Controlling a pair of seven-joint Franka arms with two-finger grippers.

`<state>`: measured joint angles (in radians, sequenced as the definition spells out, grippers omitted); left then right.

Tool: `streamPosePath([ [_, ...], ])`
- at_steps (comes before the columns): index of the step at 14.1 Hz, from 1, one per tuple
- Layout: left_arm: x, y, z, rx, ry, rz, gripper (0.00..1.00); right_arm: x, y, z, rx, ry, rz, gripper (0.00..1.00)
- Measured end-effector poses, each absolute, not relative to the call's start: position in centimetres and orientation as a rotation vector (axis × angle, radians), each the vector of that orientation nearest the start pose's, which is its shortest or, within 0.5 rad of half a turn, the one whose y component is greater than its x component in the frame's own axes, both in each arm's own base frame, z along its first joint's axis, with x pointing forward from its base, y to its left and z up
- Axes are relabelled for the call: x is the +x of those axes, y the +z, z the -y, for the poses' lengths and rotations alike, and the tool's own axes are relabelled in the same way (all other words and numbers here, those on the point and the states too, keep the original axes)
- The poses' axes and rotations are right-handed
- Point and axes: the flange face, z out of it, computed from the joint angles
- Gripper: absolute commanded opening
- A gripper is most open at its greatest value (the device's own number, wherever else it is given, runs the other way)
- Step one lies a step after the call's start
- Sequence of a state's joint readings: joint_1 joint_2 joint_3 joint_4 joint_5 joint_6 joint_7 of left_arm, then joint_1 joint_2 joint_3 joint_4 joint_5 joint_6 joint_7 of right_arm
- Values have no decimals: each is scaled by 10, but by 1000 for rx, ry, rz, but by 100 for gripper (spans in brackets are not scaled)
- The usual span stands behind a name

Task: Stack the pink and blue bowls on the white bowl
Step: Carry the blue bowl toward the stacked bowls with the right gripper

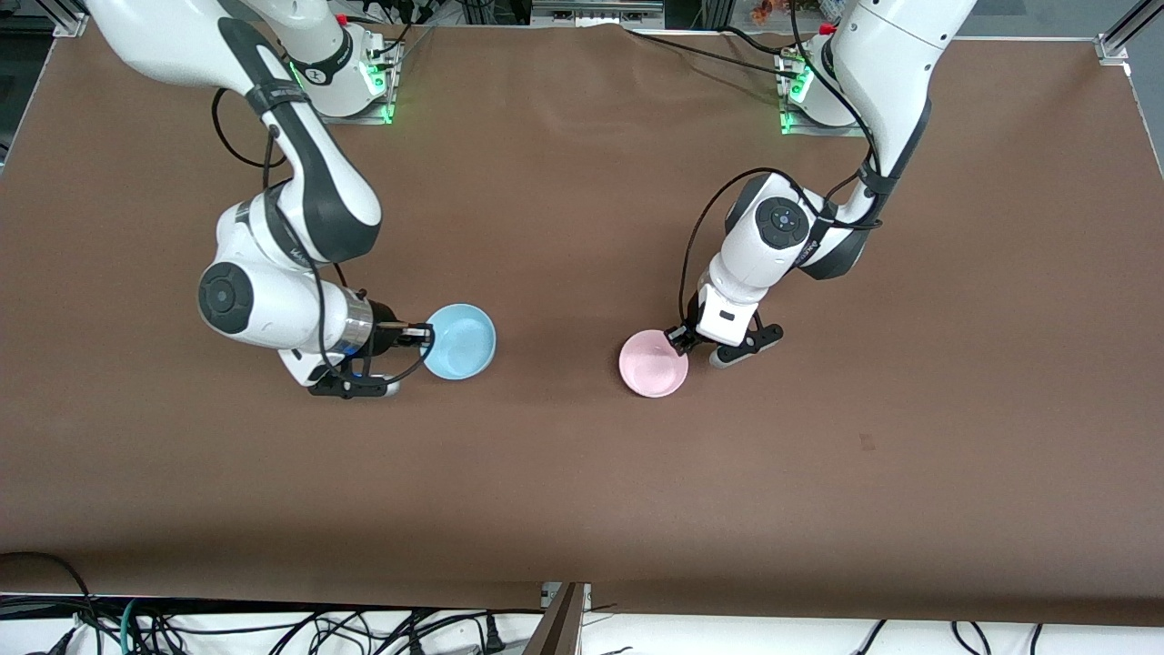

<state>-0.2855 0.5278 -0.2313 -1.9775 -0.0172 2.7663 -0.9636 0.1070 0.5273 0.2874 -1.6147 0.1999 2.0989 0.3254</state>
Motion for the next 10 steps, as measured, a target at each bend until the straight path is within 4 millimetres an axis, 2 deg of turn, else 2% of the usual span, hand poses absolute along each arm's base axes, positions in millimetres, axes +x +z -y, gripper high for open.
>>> streamPosePath([
  [2, 571, 246, 304, -3304, -259, 878, 12, 630, 333, -278, -2837, 147, -163, 0],
  [6, 599, 296, 287, -3297, -343, 936, 10, 606, 330, -351, -2797, 81, -286, 0],
  [8, 617, 330, 277, -3255, -265, 951, 10, 597, 326, -379, -2771, 64, -344, 0],
  [10, 638, 378, 262, -3220, -200, 951, 10, 592, 325, -407, -2734, 38, -398, 0],
])
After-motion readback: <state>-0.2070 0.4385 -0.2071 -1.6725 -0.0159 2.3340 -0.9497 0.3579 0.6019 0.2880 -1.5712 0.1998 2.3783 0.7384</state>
